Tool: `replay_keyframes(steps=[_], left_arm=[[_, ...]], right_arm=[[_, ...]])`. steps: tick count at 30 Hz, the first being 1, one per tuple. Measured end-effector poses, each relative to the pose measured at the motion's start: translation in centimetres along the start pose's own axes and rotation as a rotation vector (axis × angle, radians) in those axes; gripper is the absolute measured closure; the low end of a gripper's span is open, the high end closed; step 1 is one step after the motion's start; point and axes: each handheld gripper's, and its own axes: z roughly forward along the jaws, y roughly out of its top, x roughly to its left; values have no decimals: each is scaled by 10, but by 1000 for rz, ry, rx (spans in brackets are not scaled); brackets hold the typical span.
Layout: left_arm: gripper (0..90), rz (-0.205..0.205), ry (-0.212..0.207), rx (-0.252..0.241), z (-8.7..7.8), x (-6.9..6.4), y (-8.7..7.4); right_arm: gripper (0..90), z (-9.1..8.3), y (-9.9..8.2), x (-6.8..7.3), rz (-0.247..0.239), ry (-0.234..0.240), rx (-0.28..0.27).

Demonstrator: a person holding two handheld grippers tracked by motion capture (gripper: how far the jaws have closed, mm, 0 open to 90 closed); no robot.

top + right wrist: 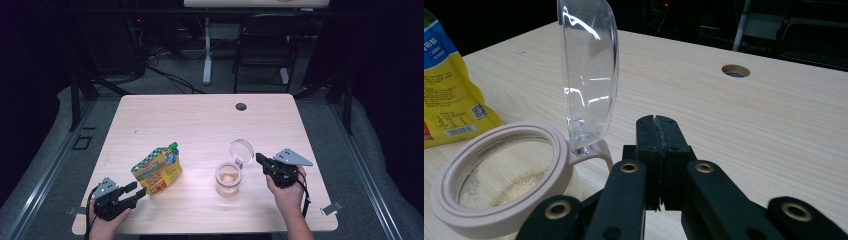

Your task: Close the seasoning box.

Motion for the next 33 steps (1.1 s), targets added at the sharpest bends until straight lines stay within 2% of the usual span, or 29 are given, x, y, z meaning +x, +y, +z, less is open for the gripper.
replay_keyframes(steps=[15, 33], left_arm=[[514, 2, -2, 1, 0, 0, 0], [514, 5, -4, 0, 0, -1, 0]], right_arm=[[893, 4, 3, 11, -21, 27, -6], [888, 2, 4, 14, -28, 32, -17]])
